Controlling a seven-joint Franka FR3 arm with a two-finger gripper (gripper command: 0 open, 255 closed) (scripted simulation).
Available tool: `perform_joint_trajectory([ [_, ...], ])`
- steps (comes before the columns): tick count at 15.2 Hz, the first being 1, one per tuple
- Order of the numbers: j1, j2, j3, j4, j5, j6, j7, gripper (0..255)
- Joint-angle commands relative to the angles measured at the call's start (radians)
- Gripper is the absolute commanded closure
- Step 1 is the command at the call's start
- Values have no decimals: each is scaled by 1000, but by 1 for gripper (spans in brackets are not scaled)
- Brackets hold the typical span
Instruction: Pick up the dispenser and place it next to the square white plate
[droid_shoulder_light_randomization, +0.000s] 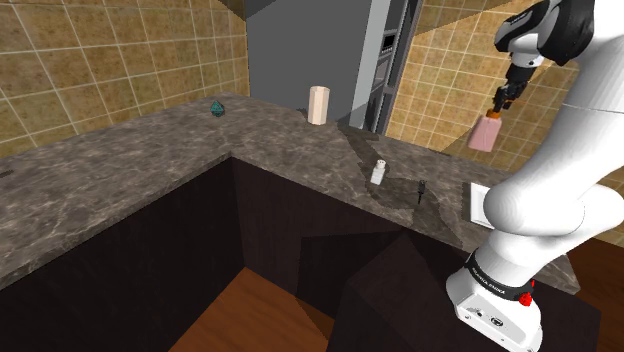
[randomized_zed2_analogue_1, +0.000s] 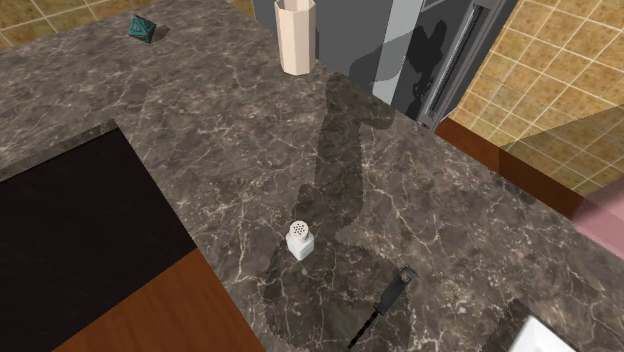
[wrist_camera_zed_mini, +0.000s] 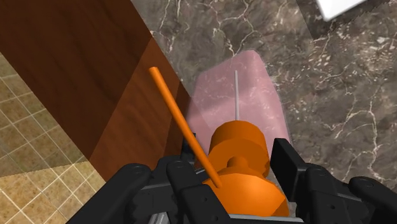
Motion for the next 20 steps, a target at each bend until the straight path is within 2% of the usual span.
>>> perform_joint_trajectory([
  [1,2,2,1,-25,1,27,1,255],
  [16,-7,62,13,-165,43,218,-20,255],
  [20,-7,62,13,-165,43,218,-20,255],
])
